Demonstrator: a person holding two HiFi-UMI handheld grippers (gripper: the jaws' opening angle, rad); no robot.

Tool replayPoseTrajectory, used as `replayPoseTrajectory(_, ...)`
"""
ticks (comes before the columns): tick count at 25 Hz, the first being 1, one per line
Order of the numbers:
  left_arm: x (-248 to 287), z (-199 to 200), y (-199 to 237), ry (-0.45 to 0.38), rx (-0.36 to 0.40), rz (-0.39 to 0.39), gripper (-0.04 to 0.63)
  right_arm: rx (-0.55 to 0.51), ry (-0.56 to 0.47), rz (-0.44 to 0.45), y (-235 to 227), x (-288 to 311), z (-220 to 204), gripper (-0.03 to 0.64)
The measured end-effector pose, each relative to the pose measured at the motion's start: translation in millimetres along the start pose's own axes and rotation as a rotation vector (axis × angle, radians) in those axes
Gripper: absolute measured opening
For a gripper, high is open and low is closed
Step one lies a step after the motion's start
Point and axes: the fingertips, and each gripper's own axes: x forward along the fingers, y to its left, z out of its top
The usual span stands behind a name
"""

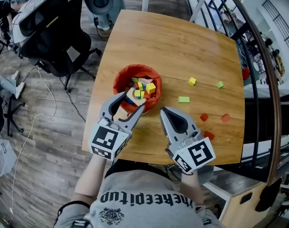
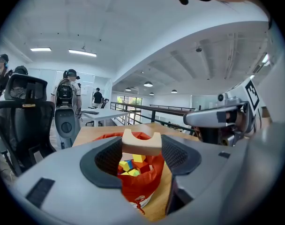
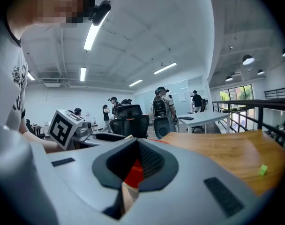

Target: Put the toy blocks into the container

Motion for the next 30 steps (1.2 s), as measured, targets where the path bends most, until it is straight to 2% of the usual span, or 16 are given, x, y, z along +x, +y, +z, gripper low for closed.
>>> replayPoseTrajectory(12, 9, -9, 16, 0.029, 0.002, 0.013, 0.272, 0.006, 0.017, -0.005, -4, 11, -3, 0.011)
replayPoseTrajectory(19, 10, -14, 15, 0.052, 0.035, 0.004, 0.273, 0.008, 0.020, -0.006, -4, 13, -3, 0.011)
replayPoseTrajectory(30, 7, -8, 20, 0.021, 0.036, 0.032, 0.272, 0.007, 0.016, -0.007, -2, 13, -2, 0.011)
